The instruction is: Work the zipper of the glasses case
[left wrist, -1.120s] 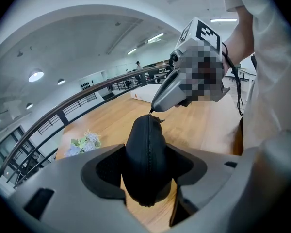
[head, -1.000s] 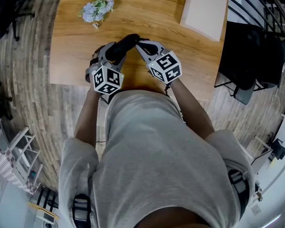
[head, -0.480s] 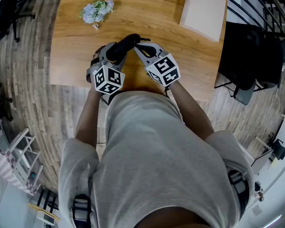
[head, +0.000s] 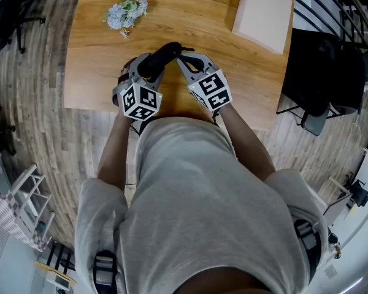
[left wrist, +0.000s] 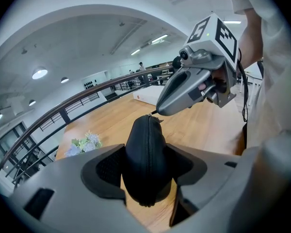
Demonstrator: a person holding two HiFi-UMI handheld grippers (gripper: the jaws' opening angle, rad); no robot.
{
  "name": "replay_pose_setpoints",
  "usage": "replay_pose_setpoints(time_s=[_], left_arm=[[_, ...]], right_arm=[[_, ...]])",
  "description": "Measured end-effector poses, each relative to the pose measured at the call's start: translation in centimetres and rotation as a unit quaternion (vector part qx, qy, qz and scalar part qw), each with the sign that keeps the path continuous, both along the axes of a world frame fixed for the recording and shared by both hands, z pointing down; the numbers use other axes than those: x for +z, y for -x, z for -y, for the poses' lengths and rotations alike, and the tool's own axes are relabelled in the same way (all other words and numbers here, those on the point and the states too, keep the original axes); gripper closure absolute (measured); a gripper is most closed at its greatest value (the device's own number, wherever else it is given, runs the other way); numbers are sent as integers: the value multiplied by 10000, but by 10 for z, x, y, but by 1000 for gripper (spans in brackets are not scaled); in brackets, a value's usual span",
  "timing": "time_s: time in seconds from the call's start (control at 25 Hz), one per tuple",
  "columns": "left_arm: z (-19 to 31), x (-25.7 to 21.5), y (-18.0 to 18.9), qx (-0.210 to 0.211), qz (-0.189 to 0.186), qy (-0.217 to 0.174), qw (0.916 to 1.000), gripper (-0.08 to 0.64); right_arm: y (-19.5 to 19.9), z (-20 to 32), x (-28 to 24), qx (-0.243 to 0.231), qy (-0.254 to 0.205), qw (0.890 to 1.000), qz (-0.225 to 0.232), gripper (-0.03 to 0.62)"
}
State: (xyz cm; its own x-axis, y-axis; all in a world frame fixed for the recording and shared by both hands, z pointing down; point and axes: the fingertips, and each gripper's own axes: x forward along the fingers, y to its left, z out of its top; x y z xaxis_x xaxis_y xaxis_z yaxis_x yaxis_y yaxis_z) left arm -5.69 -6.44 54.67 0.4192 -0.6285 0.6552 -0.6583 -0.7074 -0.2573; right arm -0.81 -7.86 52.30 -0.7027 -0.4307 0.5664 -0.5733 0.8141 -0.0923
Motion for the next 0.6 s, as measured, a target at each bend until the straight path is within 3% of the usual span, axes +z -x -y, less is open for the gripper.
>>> replay_pose_setpoints(time_s=[0.4,0.6], left_arm=[[6,-9,-2,32,-114,-86,9999,287],[6,-8,-3,29,-110,-67,9999,287]], right_arm=[[3,7,4,167,-155,9997,-116,565],[4,6,1,280,-116,9995,68,563]])
